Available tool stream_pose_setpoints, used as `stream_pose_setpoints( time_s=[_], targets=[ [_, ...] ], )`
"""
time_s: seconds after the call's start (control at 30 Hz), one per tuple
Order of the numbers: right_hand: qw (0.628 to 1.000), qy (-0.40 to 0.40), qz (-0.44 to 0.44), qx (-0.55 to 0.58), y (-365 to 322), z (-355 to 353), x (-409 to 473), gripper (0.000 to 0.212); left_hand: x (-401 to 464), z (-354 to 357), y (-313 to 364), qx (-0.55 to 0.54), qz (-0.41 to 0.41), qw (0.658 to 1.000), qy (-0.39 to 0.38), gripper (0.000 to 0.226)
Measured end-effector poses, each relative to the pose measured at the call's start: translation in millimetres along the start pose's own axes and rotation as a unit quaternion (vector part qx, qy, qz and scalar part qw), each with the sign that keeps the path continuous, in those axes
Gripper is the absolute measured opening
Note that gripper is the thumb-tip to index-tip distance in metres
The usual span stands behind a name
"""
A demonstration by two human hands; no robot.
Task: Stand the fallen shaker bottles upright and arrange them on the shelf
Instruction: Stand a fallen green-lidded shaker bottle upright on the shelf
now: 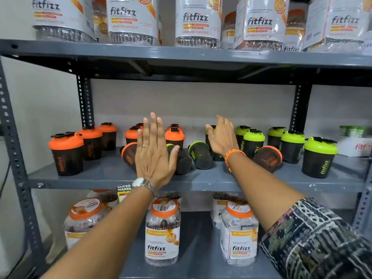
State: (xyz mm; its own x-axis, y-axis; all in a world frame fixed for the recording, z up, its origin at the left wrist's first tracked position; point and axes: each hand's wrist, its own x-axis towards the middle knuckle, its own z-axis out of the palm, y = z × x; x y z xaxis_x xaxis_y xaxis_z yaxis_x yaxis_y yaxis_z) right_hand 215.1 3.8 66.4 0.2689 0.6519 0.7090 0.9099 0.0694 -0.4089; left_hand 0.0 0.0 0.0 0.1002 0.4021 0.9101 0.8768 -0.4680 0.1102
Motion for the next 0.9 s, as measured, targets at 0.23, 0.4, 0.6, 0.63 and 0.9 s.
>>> stream_pose_setpoints(
  time_s=[0.23, 0.4, 0.6, 0.63, 0.9],
  targets=[
    [0.98, -0.167, 0.105, -0.016, 4.5, 26.6, 1.8, 0.066, -64.5, 34.0, 9.1, 0.01, -0.011, 0.995, -0.096, 0.086],
    [0.962, -0.225, 0.155, 0.0, 6.3, 39.7, 7.3, 0.076, -98.2, 53.9, 4.8, 0.027, -0.026, 0.99, -0.138, 0.09],
    [0.95, -0.229, 0.21, 0.018, 12.3, 55.6, 8.5, 0.08, -110.9, 65.5, -0.1, 0.061, -0.028, 0.985, -0.161, 0.082],
    [0.948, -0.227, 0.219, 0.031, 13.3, 55.5, 8.9, 0.076, -110.9, 65.7, -0.5, 0.067, -0.026, 0.984, -0.161, 0.079],
    [0.863, -0.223, 0.341, 0.299, 36.2, 48.8, 11.1, 0.058, -109.5, 66.8, -0.7, 0.085, -0.019, 0.985, -0.152, 0.061]
  ],
)
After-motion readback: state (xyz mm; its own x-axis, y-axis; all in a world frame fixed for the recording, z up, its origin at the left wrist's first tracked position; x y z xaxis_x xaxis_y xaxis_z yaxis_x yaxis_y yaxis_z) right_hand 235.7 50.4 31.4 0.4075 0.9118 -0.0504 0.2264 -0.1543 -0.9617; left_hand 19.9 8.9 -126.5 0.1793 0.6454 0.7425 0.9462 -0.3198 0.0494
